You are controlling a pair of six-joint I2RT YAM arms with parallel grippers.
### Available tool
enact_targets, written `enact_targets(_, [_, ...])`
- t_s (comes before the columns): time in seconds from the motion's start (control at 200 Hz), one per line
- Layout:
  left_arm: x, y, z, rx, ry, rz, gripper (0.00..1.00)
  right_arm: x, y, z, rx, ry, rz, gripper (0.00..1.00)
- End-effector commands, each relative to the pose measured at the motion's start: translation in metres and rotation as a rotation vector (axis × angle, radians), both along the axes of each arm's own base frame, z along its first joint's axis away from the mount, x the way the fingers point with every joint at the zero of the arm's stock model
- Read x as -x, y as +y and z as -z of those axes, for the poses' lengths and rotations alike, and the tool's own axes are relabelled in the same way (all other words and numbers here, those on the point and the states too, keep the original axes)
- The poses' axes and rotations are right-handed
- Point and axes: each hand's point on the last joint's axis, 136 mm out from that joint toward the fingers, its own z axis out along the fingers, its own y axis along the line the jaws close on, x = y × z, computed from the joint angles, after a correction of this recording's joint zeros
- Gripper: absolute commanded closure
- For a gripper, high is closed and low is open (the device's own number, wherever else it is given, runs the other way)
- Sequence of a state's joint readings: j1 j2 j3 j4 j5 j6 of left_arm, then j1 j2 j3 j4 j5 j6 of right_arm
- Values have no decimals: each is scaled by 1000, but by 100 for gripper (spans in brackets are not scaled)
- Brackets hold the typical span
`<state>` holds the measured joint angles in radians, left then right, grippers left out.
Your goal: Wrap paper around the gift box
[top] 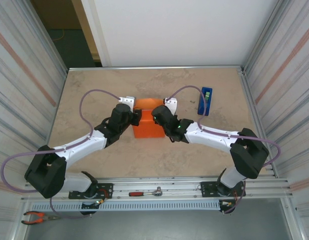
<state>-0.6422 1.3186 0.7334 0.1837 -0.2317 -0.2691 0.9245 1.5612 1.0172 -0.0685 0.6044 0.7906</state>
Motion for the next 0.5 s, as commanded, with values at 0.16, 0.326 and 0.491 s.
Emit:
enact_targets(0.16, [12, -6, 11, 10, 25, 42, 74, 24, -13, 35, 191, 83, -34, 58])
enact_targets(0.326, [16, -9, 14, 21, 37, 45, 77, 22, -14, 37, 215, 70, -7, 67])
enact_targets(0.491, [18, -10, 17, 38, 55, 37, 82, 19, -9, 40, 223, 71, -3, 79])
